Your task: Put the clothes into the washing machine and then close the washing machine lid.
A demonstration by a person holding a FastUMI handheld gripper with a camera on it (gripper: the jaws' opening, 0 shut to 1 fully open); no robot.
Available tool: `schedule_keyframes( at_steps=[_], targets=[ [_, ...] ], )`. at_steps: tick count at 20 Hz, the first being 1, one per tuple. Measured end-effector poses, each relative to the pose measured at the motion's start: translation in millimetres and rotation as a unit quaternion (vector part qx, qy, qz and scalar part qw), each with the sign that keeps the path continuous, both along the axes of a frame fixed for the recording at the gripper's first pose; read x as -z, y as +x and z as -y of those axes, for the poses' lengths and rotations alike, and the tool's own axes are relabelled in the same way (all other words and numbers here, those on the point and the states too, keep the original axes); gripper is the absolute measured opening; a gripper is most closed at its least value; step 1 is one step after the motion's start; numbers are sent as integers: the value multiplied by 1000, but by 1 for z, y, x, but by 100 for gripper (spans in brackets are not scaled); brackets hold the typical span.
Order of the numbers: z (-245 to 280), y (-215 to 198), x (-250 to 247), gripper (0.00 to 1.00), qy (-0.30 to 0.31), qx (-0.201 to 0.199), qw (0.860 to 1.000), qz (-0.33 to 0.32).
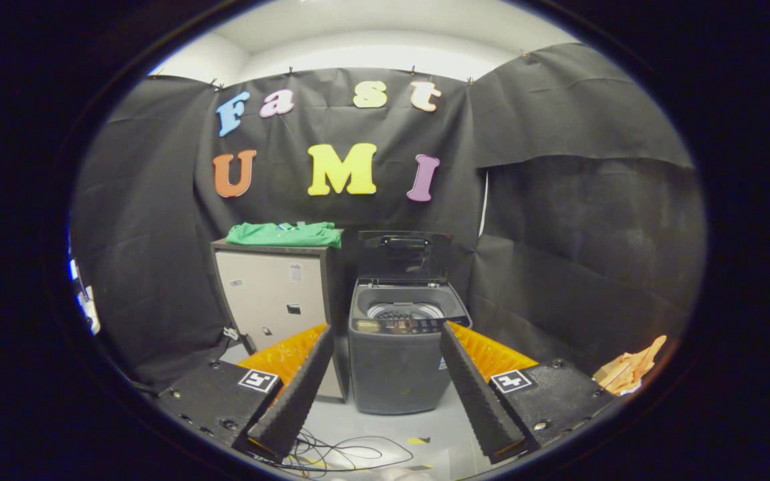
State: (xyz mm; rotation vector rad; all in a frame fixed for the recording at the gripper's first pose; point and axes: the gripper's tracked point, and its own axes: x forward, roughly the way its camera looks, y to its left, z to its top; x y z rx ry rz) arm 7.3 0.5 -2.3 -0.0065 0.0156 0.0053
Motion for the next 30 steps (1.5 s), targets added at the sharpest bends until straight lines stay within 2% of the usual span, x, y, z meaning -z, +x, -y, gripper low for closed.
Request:
schedule_keyframes(
  at_steps=[9,18,24,30],
  targets=[
    [-13,17,-16,100,5,-8,1000,2],
    [-25,50,-83,100,18,-3,999,33],
    [-65,110,-130,100,14,-25,999,28],
    [-135,196,-189,100,12,-66,997,33]
  ],
)
